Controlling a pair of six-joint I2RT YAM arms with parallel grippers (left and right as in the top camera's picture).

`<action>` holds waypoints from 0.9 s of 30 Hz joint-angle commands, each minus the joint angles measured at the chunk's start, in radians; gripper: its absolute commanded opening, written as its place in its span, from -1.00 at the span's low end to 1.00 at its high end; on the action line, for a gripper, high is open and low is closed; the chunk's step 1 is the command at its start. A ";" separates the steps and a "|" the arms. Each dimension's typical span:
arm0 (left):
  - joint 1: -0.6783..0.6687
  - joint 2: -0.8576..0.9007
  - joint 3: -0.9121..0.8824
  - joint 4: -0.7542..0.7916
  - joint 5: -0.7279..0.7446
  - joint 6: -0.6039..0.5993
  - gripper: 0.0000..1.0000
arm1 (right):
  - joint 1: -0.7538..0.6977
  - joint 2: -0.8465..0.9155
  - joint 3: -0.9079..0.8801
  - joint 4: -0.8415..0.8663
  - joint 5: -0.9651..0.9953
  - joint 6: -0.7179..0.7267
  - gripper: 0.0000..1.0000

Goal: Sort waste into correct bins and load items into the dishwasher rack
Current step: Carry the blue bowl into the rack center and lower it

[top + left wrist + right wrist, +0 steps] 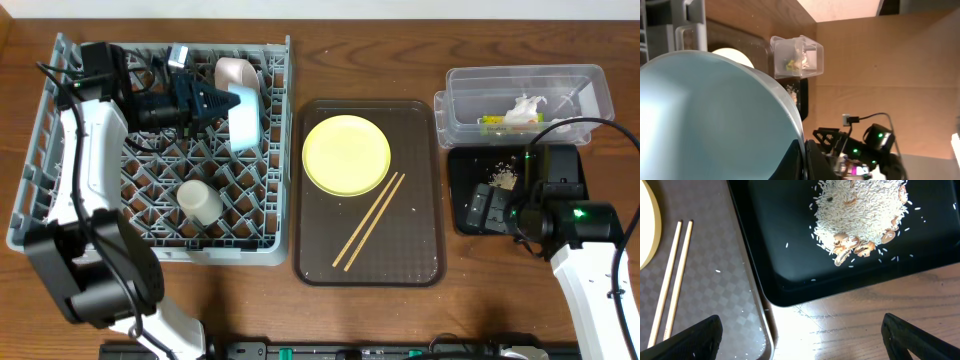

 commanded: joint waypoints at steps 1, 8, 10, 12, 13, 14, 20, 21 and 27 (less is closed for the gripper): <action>0.018 0.037 -0.006 -0.018 0.061 -0.004 -0.88 | -0.015 -0.002 0.005 -0.001 0.003 -0.006 0.98; 0.042 0.128 -0.012 -0.026 0.061 -0.004 -0.88 | -0.015 -0.002 0.005 -0.002 0.003 -0.006 0.98; 0.044 0.154 -0.019 -0.029 0.060 -0.003 -0.88 | -0.015 -0.002 0.005 -0.001 0.003 -0.005 0.98; 0.048 0.182 -0.023 -0.029 0.058 -0.003 -0.88 | -0.015 -0.002 0.005 -0.002 0.003 -0.006 0.98; 0.052 0.196 -0.023 -0.029 0.045 -0.003 -0.88 | -0.015 -0.002 0.005 -0.004 0.003 -0.006 0.99; 0.055 0.205 -0.024 -0.029 0.030 -0.003 -0.88 | -0.015 -0.002 0.005 -0.005 0.003 -0.006 0.98; 0.101 0.223 -0.024 -0.064 -0.093 -0.004 -0.88 | -0.015 -0.002 0.005 -0.008 0.003 -0.006 0.98; 0.110 0.223 -0.024 -0.071 -0.103 -0.004 -0.88 | -0.015 -0.002 0.005 -0.008 0.003 -0.006 0.98; 0.161 0.223 -0.024 -0.107 -0.225 -0.003 -0.55 | -0.015 -0.002 0.005 -0.008 0.003 -0.006 0.98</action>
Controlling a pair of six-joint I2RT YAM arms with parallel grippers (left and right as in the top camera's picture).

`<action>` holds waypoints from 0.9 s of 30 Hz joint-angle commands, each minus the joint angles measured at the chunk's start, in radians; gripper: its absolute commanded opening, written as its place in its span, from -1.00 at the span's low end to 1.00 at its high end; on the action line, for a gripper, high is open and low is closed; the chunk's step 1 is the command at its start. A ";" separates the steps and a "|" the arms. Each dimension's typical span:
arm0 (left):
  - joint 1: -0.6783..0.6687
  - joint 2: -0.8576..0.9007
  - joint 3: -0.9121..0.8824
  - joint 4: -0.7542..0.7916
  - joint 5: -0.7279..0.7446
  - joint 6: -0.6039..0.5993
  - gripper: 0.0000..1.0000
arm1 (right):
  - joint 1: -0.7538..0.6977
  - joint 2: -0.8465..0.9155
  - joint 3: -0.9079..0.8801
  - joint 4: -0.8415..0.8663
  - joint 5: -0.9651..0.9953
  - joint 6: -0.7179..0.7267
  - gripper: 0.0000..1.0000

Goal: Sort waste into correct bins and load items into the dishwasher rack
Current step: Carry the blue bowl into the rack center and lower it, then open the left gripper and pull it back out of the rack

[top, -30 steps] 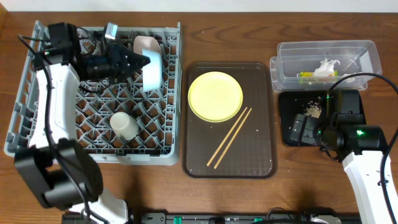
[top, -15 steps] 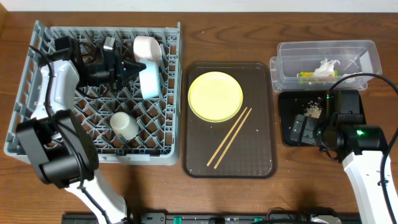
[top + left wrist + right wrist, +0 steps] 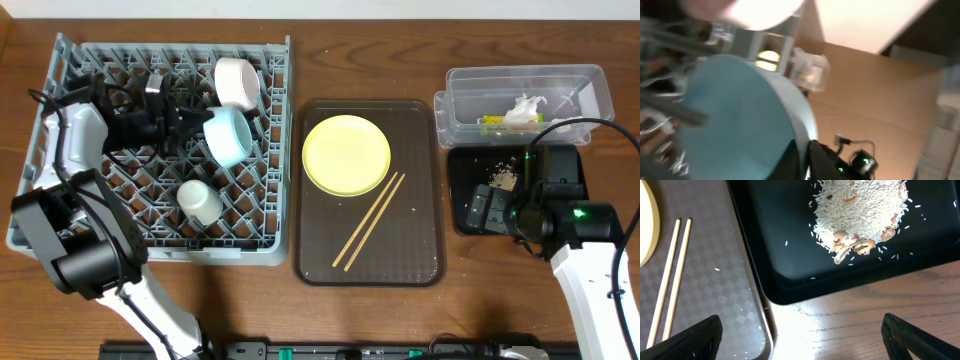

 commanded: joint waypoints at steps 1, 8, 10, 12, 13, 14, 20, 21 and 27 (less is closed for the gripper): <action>0.021 0.033 -0.020 -0.024 -0.216 -0.004 -0.23 | -0.015 -0.002 0.005 0.000 0.003 -0.006 0.98; 0.032 0.032 -0.020 -0.031 -0.235 -0.004 0.67 | -0.015 -0.002 0.005 -0.001 0.003 -0.005 0.99; 0.032 0.030 -0.020 -0.032 -0.235 -0.004 0.69 | -0.015 -0.002 0.005 -0.001 0.003 -0.005 0.98; 0.032 0.021 -0.018 -0.031 -0.235 -0.004 0.70 | -0.015 -0.002 0.005 -0.001 0.003 -0.006 0.98; 0.032 0.013 -0.018 -0.031 -0.235 -0.004 0.71 | -0.015 -0.002 0.005 -0.001 0.003 -0.006 0.99; 0.032 0.001 -0.014 -0.031 -0.236 -0.004 0.71 | -0.015 -0.002 0.005 -0.001 0.003 -0.006 0.99; 0.031 -0.114 0.015 -0.014 -0.353 -0.005 0.72 | -0.015 -0.002 0.005 0.000 0.003 -0.006 0.99; 0.031 -0.142 0.015 -0.007 -0.395 -0.005 0.72 | -0.015 -0.002 0.005 0.000 0.003 -0.006 0.98; 0.006 -0.315 0.015 0.019 -0.533 -0.004 0.72 | -0.015 -0.002 0.005 0.003 0.003 -0.006 0.98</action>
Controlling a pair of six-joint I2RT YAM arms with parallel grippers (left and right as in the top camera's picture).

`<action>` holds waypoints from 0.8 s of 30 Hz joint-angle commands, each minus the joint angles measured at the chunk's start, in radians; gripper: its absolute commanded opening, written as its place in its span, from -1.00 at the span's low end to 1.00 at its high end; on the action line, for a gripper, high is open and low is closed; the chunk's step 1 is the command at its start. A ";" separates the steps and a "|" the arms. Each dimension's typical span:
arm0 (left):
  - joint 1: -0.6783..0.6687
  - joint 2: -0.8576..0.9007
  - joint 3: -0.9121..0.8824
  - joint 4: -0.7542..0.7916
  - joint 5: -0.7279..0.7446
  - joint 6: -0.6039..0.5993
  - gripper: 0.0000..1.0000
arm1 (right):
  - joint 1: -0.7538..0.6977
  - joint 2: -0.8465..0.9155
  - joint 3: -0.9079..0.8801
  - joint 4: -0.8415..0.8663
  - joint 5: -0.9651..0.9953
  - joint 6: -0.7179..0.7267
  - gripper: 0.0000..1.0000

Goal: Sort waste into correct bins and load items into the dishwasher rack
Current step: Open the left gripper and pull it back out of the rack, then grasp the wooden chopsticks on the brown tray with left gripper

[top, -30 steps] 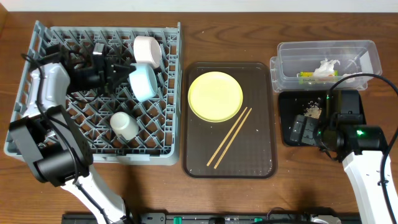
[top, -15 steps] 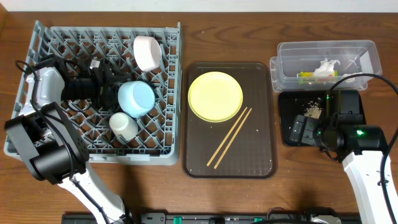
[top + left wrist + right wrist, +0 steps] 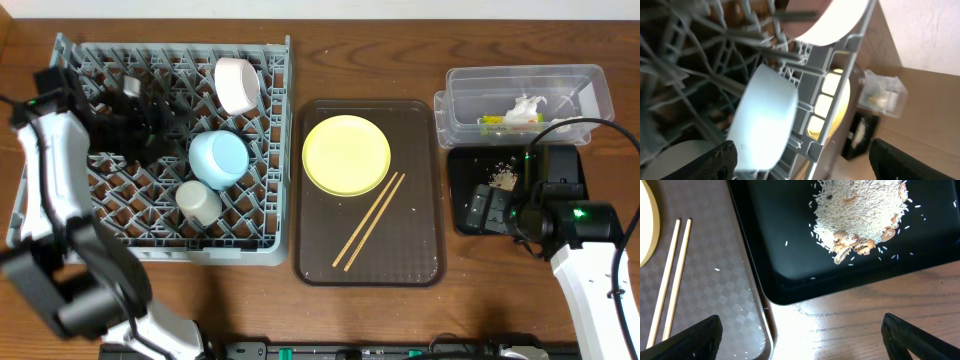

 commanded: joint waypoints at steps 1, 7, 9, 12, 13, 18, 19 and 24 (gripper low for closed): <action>-0.031 -0.096 0.027 0.004 -0.102 0.006 0.72 | -0.015 -0.002 0.005 0.003 0.003 -0.006 0.99; -0.183 -0.209 0.027 0.004 -0.280 0.007 0.72 | -0.015 -0.002 0.005 0.005 0.003 -0.006 0.99; -0.263 -0.225 0.027 0.003 -0.354 0.006 0.72 | -0.015 -0.002 0.005 0.005 0.003 -0.006 0.99; -0.396 -0.226 0.027 -0.008 -0.442 0.006 0.72 | -0.015 -0.002 0.005 0.005 0.003 -0.006 0.98; -0.440 -0.223 0.026 -0.015 -0.465 0.006 0.73 | -0.015 -0.002 0.005 0.005 0.003 -0.006 0.98; -0.679 -0.215 0.001 -0.047 -0.607 0.006 0.72 | -0.015 -0.002 0.005 0.002 0.003 -0.006 0.99; -0.728 -0.215 -0.010 -0.050 -0.632 0.006 0.72 | -0.015 -0.002 0.004 0.003 0.003 -0.006 0.99; -0.924 -0.211 -0.073 -0.045 -0.698 -0.056 0.72 | -0.015 -0.002 0.005 0.002 0.003 -0.006 0.99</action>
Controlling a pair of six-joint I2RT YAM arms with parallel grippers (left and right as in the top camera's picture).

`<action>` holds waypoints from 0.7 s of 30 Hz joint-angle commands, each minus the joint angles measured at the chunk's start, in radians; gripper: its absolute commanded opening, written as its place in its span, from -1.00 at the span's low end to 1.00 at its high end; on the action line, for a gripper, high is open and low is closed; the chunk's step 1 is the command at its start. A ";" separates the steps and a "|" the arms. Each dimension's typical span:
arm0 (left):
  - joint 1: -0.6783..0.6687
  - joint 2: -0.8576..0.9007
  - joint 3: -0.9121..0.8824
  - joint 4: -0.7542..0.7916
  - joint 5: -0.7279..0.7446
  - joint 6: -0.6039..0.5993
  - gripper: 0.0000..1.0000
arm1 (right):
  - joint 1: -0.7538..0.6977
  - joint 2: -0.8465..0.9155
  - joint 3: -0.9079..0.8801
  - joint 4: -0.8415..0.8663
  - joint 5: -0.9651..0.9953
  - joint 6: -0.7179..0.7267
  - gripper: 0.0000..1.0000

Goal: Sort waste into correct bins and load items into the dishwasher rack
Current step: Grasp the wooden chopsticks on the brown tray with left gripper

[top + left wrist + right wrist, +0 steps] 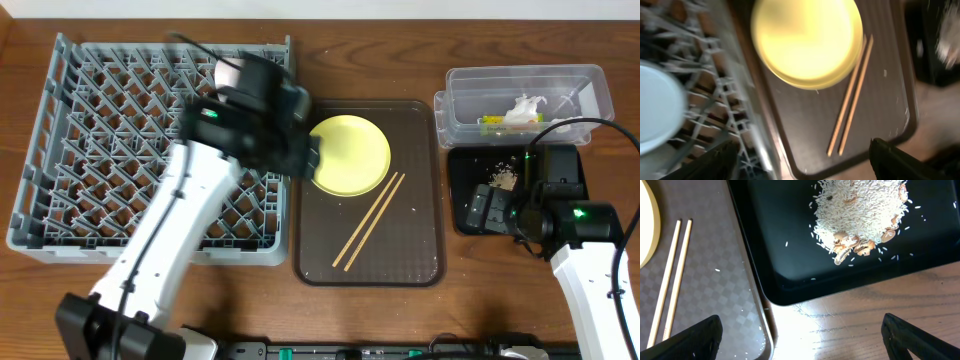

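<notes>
A yellow plate (pixel 352 150) and a pair of wooden chopsticks (pixel 370 220) lie on the brown tray (pixel 410 255). My left gripper (pixel 308 160) hangs open and empty over the tray's left edge, beside the plate. The left wrist view, blurred, looks down on the plate (pixel 807 40), the chopsticks (pixel 850 100) and the pale blue bowl (pixel 655 110) in the rack (pixel 715 115). Only part of a pink cup (pixel 230 70) shows behind the arm, at the back of the grey dishwasher rack (pixel 100 120). My right gripper (pixel 490 210) is open over the black bin's near-left corner.
A clear bin (pixel 525 95) holding paper waste stands at the back right. In front of it is the black bin (pixel 790 255) with rice and food scraps (pixel 860 215). My left arm lies across the rack and hides the cups under it.
My left gripper was at the rack's far left and is now over the tray's left edge by the yellow plate, still open and empty. The right arm has not moved.
My left gripper held the blue bowl at the back of the rack, then in the rack's middle. Then the bowl lay in the rack beside a white cup, with the gripper open to the left of it. Now the gripper is by the plate.
</notes>
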 commanded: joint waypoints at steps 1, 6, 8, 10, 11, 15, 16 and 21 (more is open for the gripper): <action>-0.104 0.008 -0.053 0.001 -0.115 -0.065 0.72 | -0.015 -0.002 0.005 0.000 0.003 -0.006 0.99; -0.230 0.029 -0.159 0.075 -0.196 -0.097 0.73 | -0.015 -0.002 0.005 -0.001 0.003 -0.006 0.98; -0.262 0.047 -0.200 0.117 -0.196 -0.097 0.72 | -0.015 -0.002 0.005 -0.005 0.003 -0.006 0.99; -0.283 0.065 -0.228 0.151 -0.195 -0.097 0.72 | -0.015 -0.002 0.005 -0.005 0.003 -0.006 0.98; -0.294 0.077 -0.239 0.166 -0.195 -0.097 0.72 | -0.015 -0.002 0.005 -0.005 0.003 -0.006 0.98; -0.337 0.137 -0.260 0.227 -0.195 -0.097 0.72 | -0.015 -0.002 0.005 -0.007 0.003 -0.006 0.99; -0.346 0.154 -0.261 0.240 -0.195 -0.097 0.72 | -0.015 -0.002 0.005 -0.007 0.003 -0.005 0.98; -0.386 0.249 -0.261 0.309 -0.196 -0.097 0.71 | -0.015 -0.002 0.005 -0.007 0.003 -0.005 0.99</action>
